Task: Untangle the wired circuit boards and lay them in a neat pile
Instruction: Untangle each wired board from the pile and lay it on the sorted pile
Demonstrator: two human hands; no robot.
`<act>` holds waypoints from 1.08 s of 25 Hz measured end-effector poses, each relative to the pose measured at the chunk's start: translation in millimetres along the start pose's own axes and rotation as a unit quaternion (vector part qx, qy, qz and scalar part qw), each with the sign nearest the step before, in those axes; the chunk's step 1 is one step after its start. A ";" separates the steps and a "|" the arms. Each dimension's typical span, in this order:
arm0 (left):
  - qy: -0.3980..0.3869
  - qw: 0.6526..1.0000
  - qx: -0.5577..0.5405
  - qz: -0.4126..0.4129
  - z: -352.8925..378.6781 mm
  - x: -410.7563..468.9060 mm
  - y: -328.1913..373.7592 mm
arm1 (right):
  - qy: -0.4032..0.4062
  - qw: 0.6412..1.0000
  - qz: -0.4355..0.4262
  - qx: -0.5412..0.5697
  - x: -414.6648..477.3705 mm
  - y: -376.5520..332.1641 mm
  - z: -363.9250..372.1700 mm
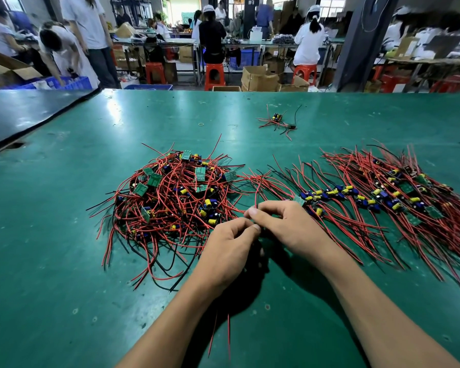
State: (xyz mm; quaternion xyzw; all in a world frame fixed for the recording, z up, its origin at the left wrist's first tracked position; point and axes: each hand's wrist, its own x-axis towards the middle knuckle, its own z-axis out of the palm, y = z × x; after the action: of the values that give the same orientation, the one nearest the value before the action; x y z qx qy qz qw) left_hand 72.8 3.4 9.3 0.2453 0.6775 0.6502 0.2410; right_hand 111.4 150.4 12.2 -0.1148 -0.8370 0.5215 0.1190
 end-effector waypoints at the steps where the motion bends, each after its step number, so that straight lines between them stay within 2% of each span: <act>1: -0.001 1.000 0.004 0.002 -0.5 0.0 0.3 | -0.003 1.000 0.001 0.000 -0.2 -0.3 -0.8; 3: -0.003 0.999 0.036 0.009 -1.4 0.9 0.3 | 0.025 1.000 0.001 0.010 0.1 -0.8 -4.1; 7: -0.041 0.996 0.075 -0.002 -1.3 0.9 -0.1 | 0.158 0.986 -0.006 -0.049 3.9 5.6 -8.1; 13: -0.066 0.995 0.078 -0.005 -2.8 1.3 1.0 | 0.267 0.962 -0.016 -0.060 4.0 5.8 -11.7; 19: -0.079 0.992 0.096 -0.003 -3.8 -0.7 2.4 | 0.281 0.959 0.002 -0.034 7.6 10.8 -16.5; 24: -0.078 0.992 0.099 -0.001 -4.3 -0.4 3.1 | 0.286 0.954 -0.049 -0.073 2.4 5.1 -17.0; 27: -0.078 0.993 0.090 -0.004 -5.4 -0.8 3.2 | 0.274 0.959 -0.023 -0.072 4.2 8.5 -20.6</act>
State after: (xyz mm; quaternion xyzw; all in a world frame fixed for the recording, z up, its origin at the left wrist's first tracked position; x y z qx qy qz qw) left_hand 70.0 -1.1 12.8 0.3130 0.7134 0.5646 0.2727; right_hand 114.6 172.8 13.8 -0.2424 -0.8103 0.4053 0.3471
